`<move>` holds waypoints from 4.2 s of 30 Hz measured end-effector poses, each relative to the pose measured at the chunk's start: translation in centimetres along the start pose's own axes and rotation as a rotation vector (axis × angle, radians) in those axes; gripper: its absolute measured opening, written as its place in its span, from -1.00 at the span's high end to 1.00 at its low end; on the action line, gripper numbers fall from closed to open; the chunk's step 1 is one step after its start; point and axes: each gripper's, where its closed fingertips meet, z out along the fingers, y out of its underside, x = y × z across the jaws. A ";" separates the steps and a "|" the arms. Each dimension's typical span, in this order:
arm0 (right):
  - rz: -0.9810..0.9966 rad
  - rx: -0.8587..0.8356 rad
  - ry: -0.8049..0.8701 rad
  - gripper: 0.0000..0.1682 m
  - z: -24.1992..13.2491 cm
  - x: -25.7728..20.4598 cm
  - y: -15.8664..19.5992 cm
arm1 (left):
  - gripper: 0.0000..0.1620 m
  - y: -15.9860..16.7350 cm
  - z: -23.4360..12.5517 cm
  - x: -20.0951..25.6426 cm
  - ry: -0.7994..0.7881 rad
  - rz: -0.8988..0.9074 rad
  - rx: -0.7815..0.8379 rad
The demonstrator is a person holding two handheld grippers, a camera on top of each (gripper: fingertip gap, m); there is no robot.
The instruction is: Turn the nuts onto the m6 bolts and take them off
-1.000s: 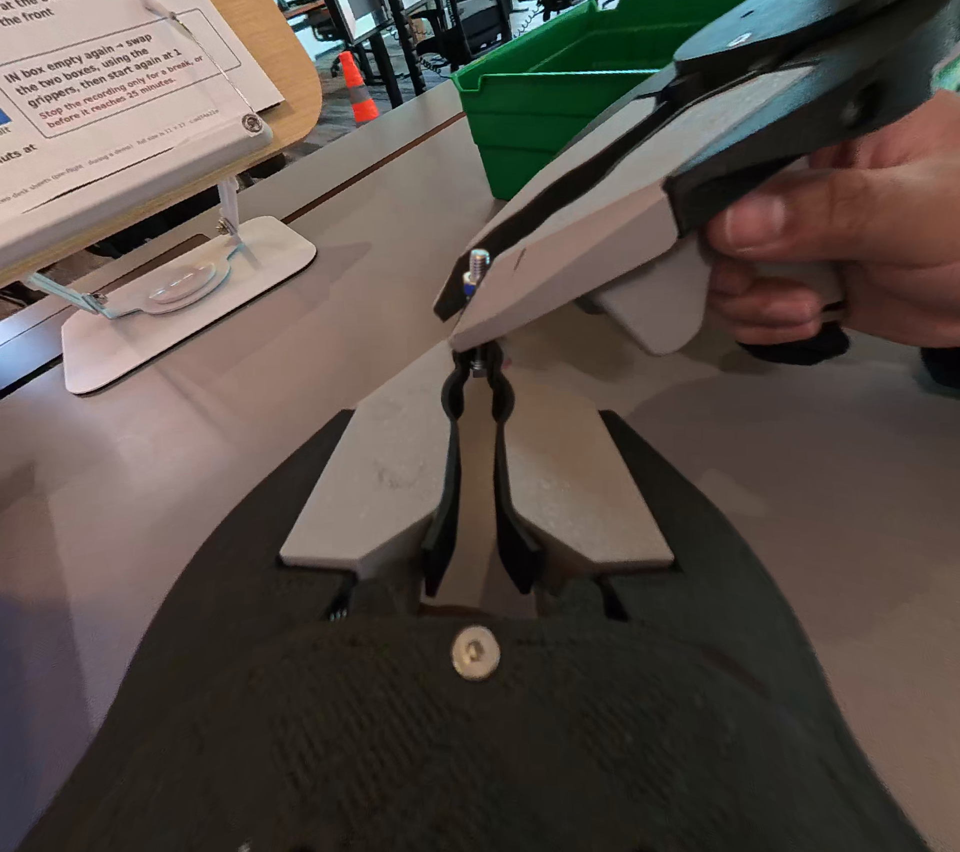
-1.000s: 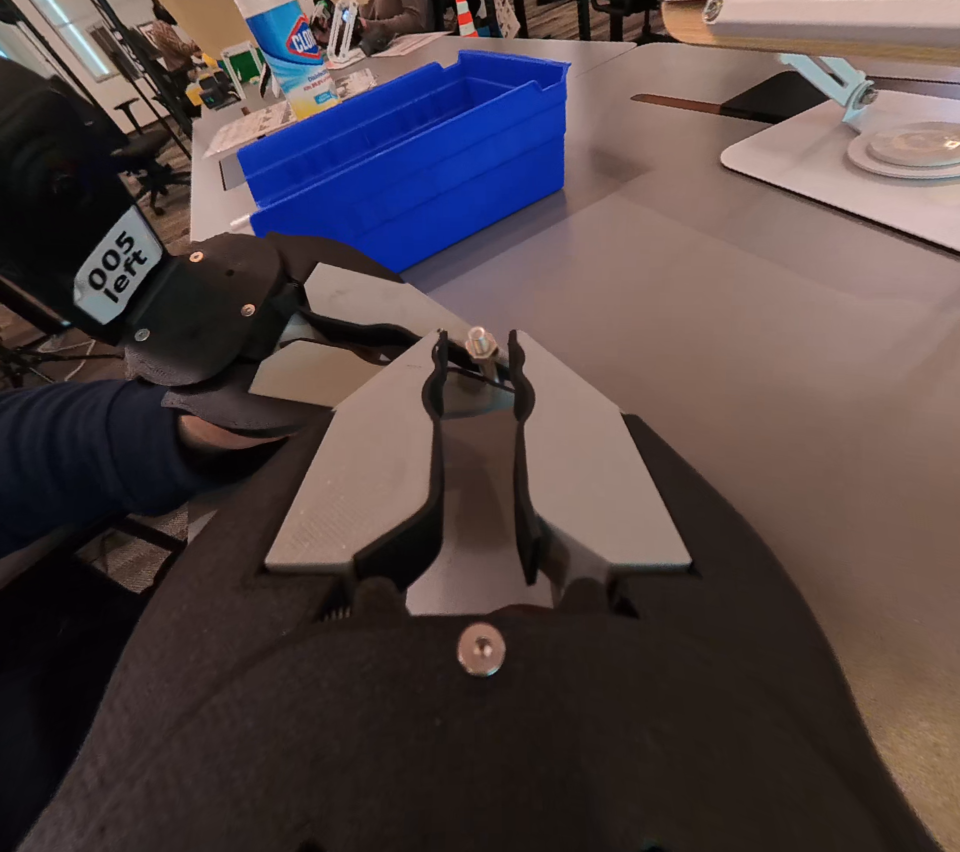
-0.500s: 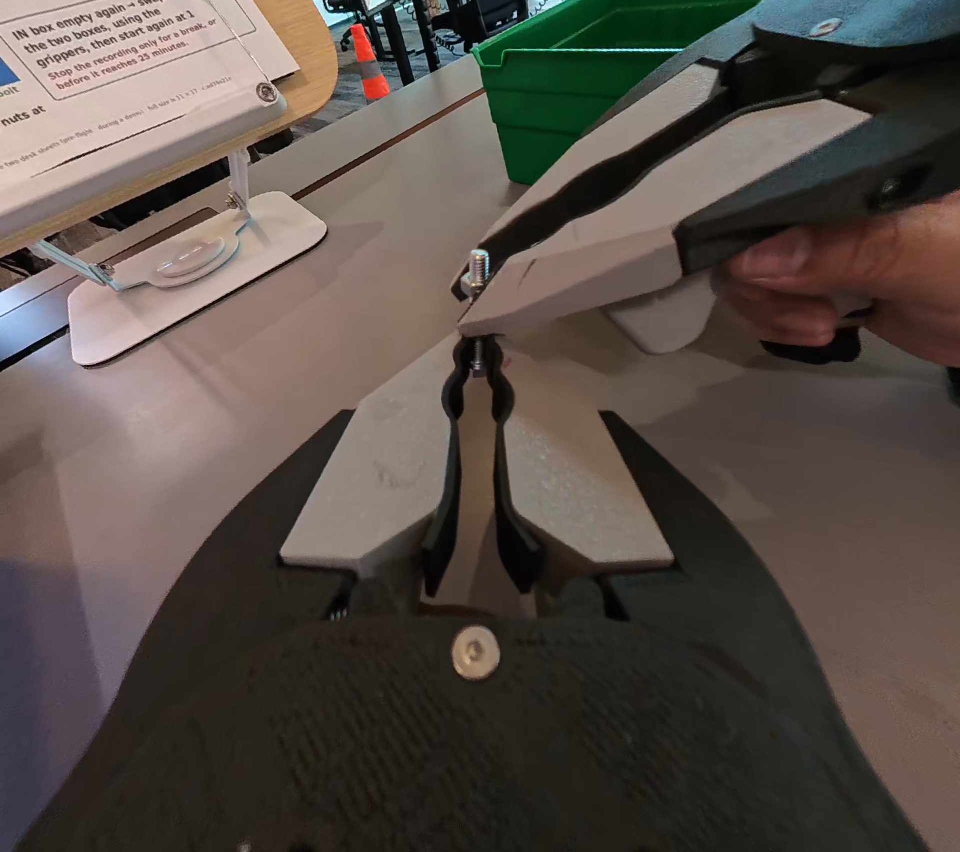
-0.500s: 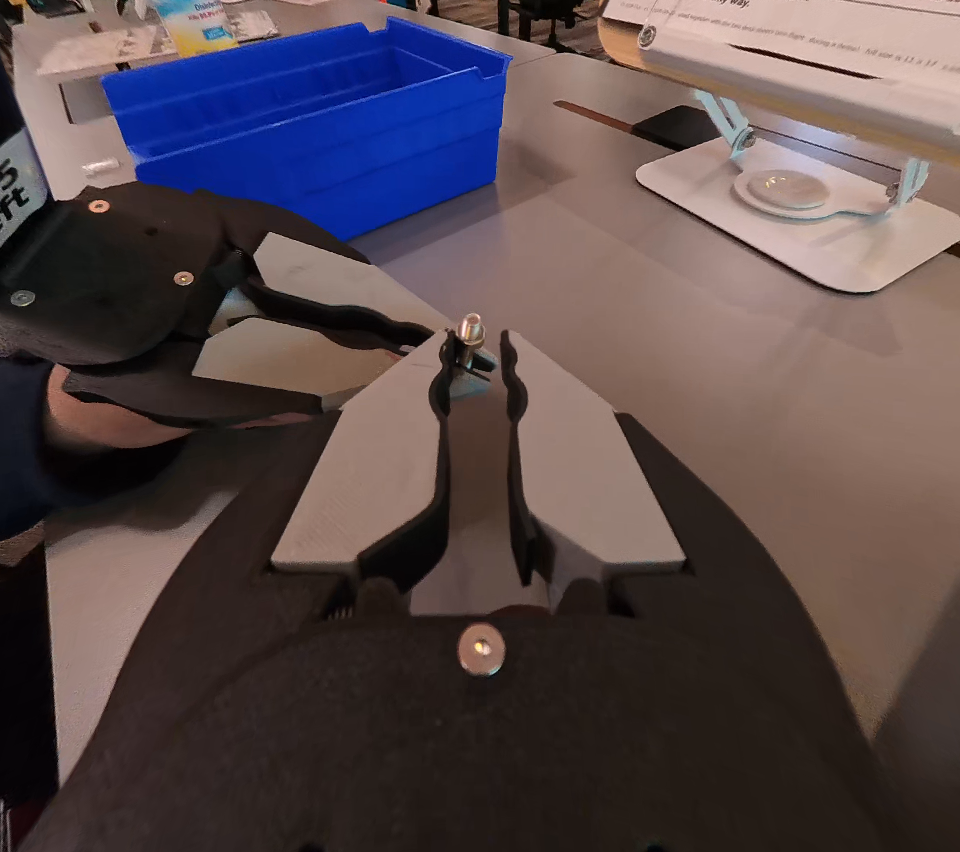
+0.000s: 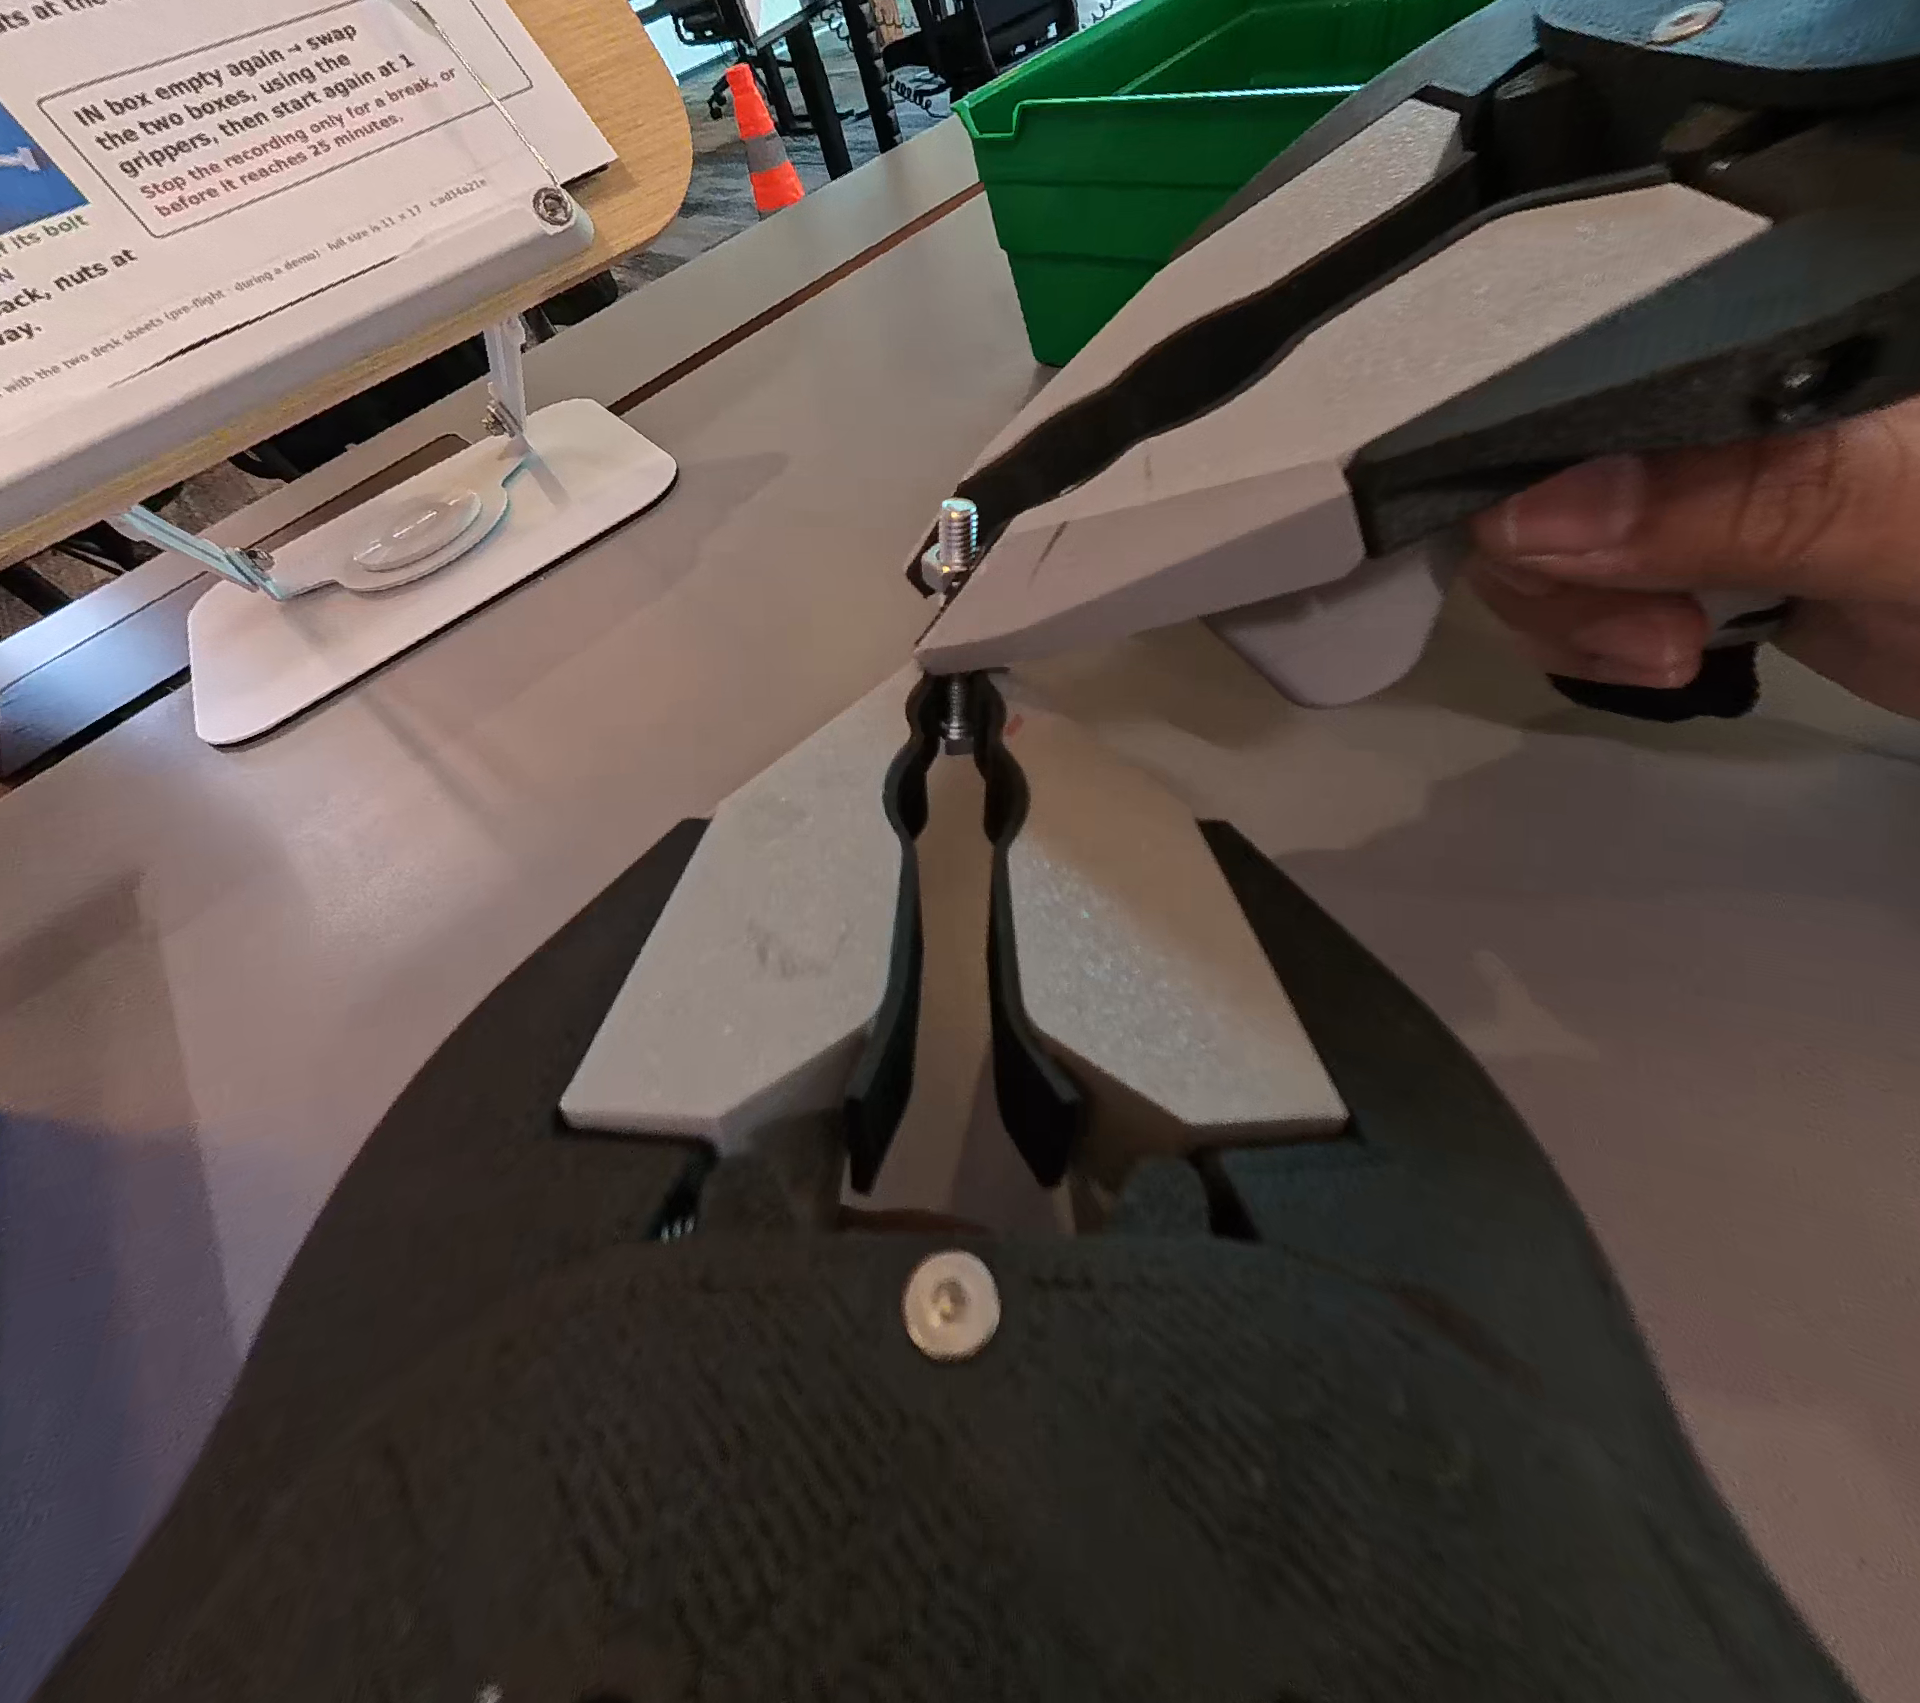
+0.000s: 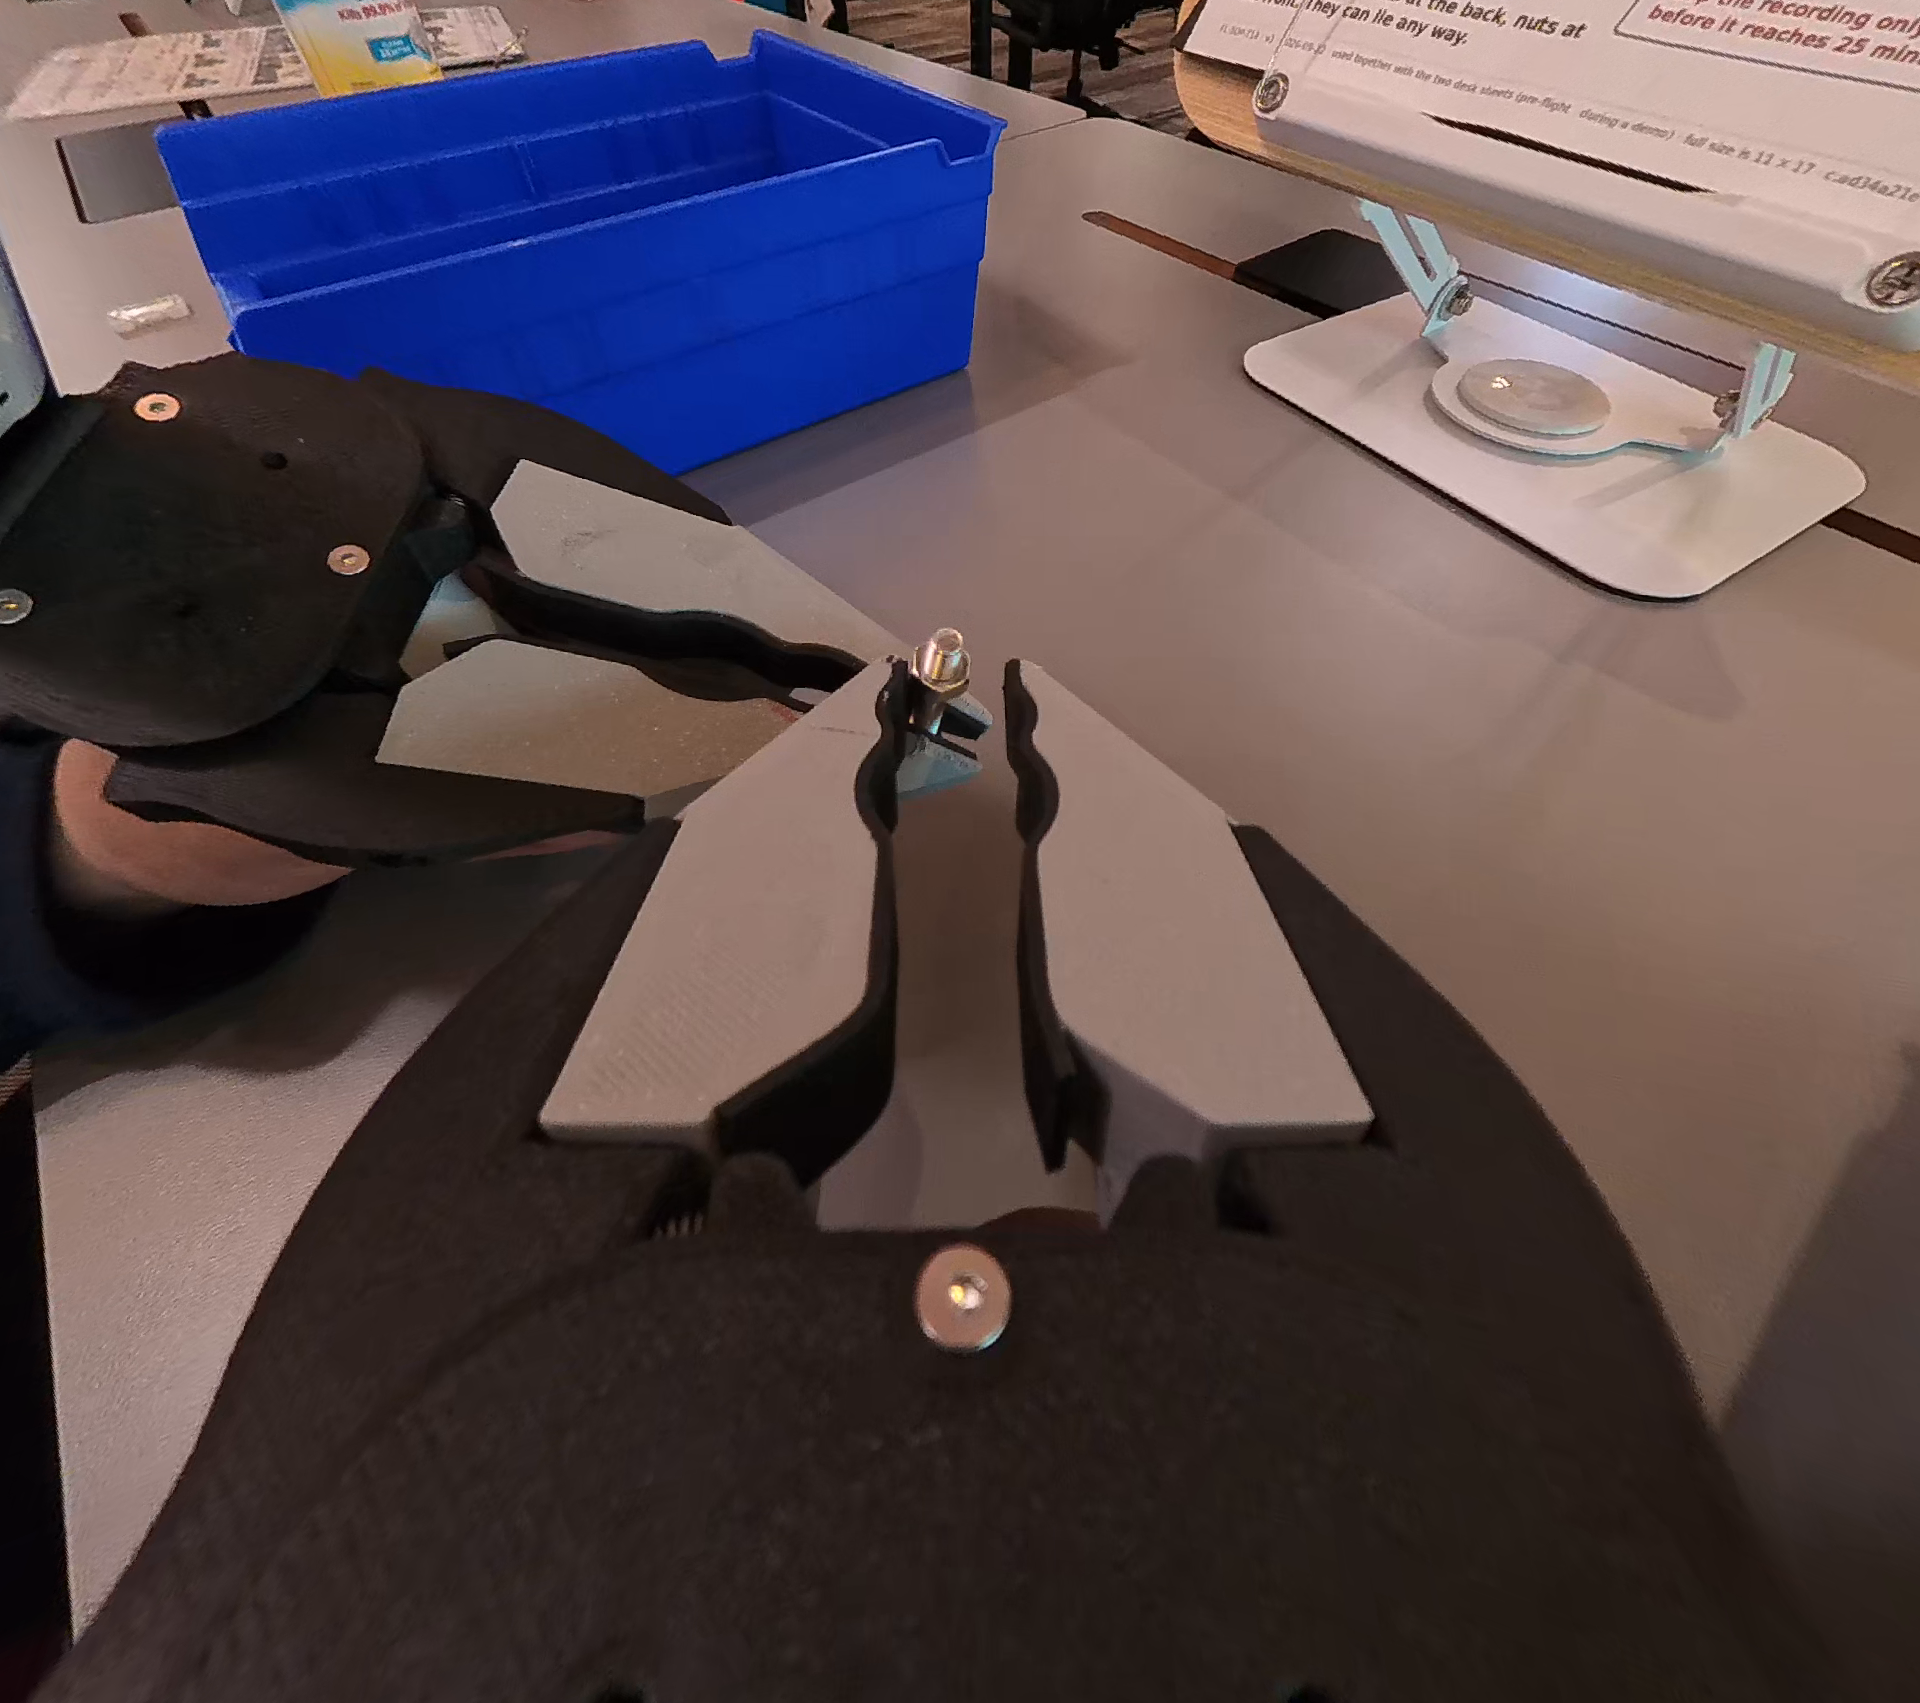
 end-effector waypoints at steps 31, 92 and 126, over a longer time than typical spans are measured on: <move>-0.014 0.033 0.046 0.69 -0.7 0.6 -0.4 | 0.97 0.0 -0.3 -1.4 -0.051 -0.060 0.011; 0.128 0.104 -0.179 0.92 -1.5 -1.5 -1.4 | 0.97 -0.5 -0.8 1.0 0.065 -0.021 0.044; 0.226 0.131 -0.242 0.65 -1.9 -1.1 -1.7 | 0.97 -2.0 -2.0 1.0 0.202 -0.233 0.137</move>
